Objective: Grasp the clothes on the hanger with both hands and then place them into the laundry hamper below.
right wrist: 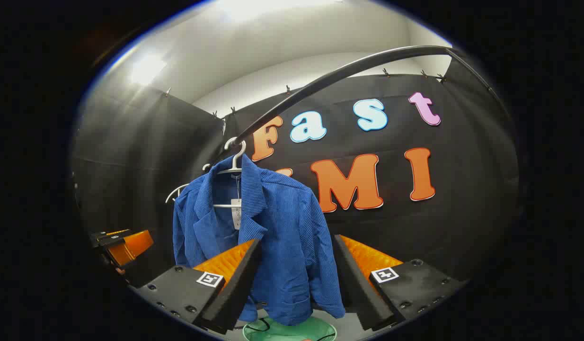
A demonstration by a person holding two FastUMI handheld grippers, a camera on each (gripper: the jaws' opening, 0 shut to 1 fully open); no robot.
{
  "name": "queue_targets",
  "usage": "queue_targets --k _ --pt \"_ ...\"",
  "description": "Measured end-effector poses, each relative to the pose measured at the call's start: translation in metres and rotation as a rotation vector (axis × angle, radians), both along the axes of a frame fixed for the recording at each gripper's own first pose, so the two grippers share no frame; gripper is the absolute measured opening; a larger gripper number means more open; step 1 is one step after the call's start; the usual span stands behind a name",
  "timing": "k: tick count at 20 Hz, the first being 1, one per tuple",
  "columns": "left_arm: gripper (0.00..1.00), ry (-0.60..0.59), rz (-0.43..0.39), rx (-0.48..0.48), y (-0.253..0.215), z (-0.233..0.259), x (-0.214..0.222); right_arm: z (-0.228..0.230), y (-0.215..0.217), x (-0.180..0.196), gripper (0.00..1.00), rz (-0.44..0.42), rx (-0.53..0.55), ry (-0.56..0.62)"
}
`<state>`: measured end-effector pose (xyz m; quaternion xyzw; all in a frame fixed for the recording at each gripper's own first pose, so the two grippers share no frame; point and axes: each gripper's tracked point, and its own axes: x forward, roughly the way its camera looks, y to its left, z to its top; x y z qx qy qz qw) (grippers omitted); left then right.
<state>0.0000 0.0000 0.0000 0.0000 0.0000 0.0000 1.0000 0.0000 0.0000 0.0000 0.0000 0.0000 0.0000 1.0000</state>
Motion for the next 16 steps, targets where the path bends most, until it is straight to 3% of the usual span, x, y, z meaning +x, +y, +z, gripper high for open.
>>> queue_targets --k 16 --pt "0.80 -0.009 0.021 -0.002 0.010 0.003 -0.007 0.003 0.006 -0.006 0.98 0.009 -0.003 -0.008"
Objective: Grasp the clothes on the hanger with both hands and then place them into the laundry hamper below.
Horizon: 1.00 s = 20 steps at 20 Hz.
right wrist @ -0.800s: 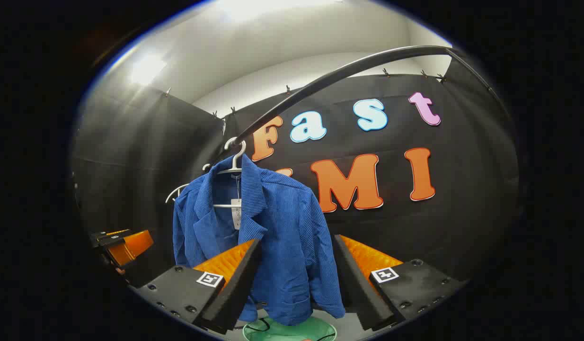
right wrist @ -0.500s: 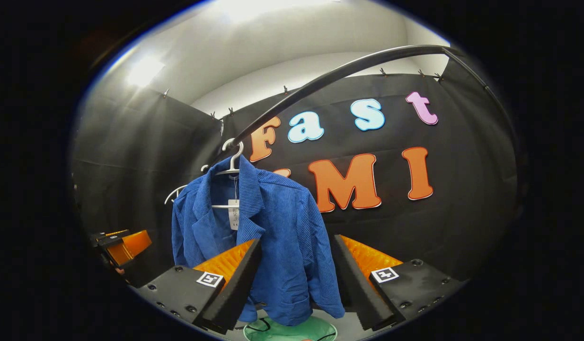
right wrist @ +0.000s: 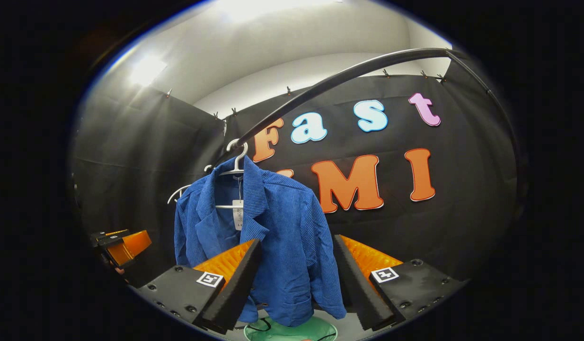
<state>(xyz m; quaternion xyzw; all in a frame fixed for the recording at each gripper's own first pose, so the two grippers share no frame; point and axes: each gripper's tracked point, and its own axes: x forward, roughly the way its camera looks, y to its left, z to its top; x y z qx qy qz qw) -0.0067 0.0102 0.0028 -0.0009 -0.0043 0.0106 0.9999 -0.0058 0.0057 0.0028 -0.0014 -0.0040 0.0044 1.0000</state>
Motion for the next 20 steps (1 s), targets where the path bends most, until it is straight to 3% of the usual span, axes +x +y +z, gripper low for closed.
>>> queue_targets --k 3,7,13,15,20 --pt "0.80 0.002 0.008 -0.001 0.003 0.000 -0.002 0.002 0.001 -0.002 0.98 0.003 0.005 -0.008" --pt "0.80 0.007 0.021 -0.030 0.009 0.001 -0.003 0.033 0.002 0.001 0.98 0.008 0.003 -0.111" --pt "0.80 -0.002 0.037 -0.017 0.029 0.008 0.009 0.024 0.052 0.062 0.98 0.076 0.012 -0.070" --pt "0.80 -0.004 0.003 -0.017 0.036 0.010 0.019 0.016 0.078 0.085 0.98 0.071 0.010 -0.055" --pt "0.80 0.026 -0.128 -0.012 0.058 -0.001 0.048 -0.012 0.124 0.135 0.98 -0.045 -0.053 -0.050"
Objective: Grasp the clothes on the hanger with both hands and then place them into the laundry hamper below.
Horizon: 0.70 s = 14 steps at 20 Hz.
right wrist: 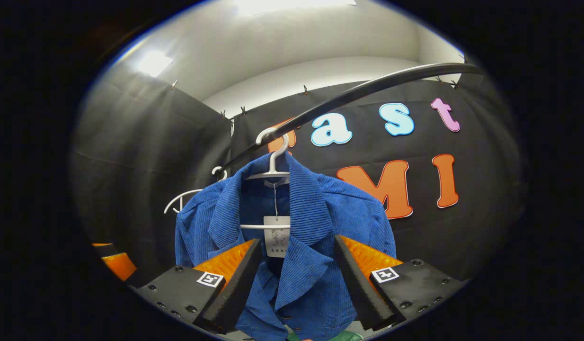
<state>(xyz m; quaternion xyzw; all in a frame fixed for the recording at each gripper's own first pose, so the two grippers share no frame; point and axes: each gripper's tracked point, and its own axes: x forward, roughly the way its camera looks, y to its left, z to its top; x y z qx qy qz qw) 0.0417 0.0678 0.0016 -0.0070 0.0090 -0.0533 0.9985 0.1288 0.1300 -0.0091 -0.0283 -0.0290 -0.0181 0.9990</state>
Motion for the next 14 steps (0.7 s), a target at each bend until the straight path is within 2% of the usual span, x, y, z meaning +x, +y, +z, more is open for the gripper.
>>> queue_targets --k 3,7,8,11,14 --pt "0.80 0.010 -0.009 0.003 0.015 -0.005 0.010 -0.025 0.004 0.021 0.98 -0.078 0.018 0.026" --pt "0.80 -0.006 0.061 0.028 0.026 -0.004 0.010 -0.064 -0.022 0.052 0.98 -0.149 0.080 0.103" --pt "0.77 -0.014 0.089 0.029 0.028 -0.003 0.007 -0.077 -0.024 0.062 0.98 -0.137 0.107 0.133" --pt "0.77 -0.008 0.170 0.018 0.033 -0.011 -0.004 -0.111 -0.021 0.086 0.98 -0.070 0.193 0.213" --pt "0.77 0.005 0.221 0.013 0.026 -0.016 -0.014 -0.120 -0.043 0.091 0.98 -0.088 0.190 0.225"
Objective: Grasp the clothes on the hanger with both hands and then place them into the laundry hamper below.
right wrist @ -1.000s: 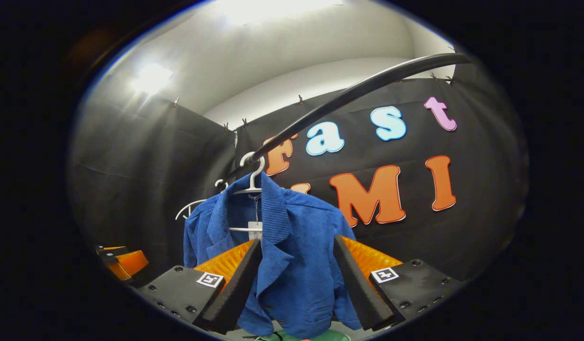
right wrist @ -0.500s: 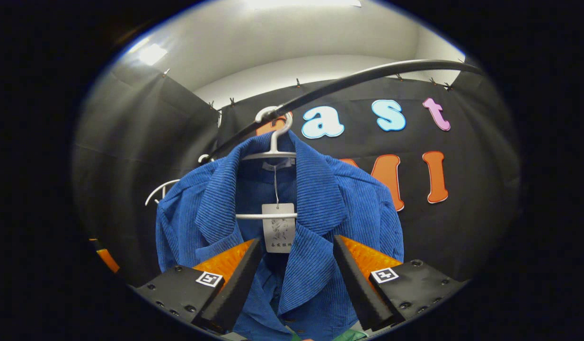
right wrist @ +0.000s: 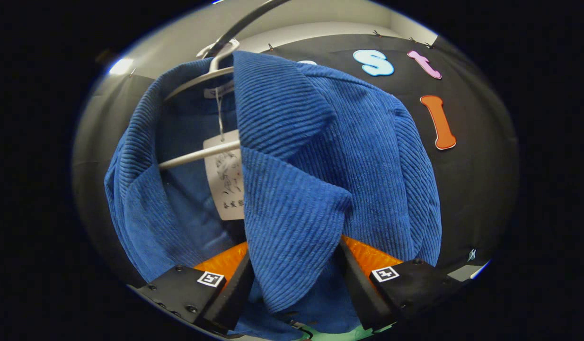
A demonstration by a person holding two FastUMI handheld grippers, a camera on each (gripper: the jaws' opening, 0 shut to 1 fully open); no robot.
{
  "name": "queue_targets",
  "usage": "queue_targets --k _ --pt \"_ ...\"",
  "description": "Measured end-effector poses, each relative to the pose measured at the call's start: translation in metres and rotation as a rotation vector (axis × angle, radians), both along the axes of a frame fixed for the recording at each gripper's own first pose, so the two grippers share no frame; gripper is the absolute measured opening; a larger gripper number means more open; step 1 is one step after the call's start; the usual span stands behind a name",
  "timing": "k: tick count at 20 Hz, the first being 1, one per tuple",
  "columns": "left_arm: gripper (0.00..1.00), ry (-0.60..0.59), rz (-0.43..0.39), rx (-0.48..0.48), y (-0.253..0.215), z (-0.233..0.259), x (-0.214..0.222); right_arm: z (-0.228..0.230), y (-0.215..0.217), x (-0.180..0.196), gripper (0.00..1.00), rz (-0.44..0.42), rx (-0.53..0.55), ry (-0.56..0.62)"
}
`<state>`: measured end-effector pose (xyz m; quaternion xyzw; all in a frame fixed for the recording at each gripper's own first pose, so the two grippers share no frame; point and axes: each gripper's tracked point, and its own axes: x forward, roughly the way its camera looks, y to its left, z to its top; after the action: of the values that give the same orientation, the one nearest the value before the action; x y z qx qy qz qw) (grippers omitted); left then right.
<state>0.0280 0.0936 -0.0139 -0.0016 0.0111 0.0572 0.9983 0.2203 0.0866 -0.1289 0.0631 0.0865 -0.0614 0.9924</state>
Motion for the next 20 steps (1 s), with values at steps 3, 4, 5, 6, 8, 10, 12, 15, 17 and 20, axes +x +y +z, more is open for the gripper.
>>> queue_targets --k 3,4,5,6,8,10,12,15,17,20 --pt "0.77 0.002 0.013 0.006 -0.014 -0.005 -0.005 0.010 -0.043 -0.012 0.74 -0.030 -0.080 -0.019" --pt "0.77 0.009 0.006 0.008 -0.020 -0.009 -0.004 0.015 -0.055 -0.017 0.63 -0.031 -0.134 -0.026" --pt "0.77 0.013 -0.009 0.008 -0.029 -0.012 -0.003 0.025 -0.066 -0.021 0.52 -0.028 -0.181 -0.040" --pt "0.77 0.017 -0.032 0.003 -0.040 -0.016 0.000 0.033 -0.075 -0.028 0.41 -0.022 -0.211 -0.050" --pt "0.77 0.031 -0.097 -0.028 -0.069 -0.025 0.004 0.049 -0.078 -0.042 0.20 0.032 -0.208 -0.066" --pt "0.77 0.047 -0.175 -0.075 -0.102 -0.034 0.013 0.074 -0.085 -0.063 0.13 0.063 -0.200 -0.107" --pt "0.80 0.074 -0.255 -0.114 -0.138 -0.047 0.024 0.104 -0.093 -0.082 0.13 0.080 -0.206 -0.164" --pt "0.80 0.100 -0.306 -0.129 -0.172 -0.068 0.048 0.144 -0.095 -0.113 0.13 0.117 -0.199 -0.242" --pt "0.80 0.127 -0.304 -0.117 -0.190 -0.085 0.066 0.153 -0.092 -0.125 0.13 0.148 -0.201 -0.249" --pt "0.80 0.115 -0.256 -0.082 -0.199 -0.097 0.084 0.161 -0.087 -0.143 0.13 0.193 -0.217 -0.255"
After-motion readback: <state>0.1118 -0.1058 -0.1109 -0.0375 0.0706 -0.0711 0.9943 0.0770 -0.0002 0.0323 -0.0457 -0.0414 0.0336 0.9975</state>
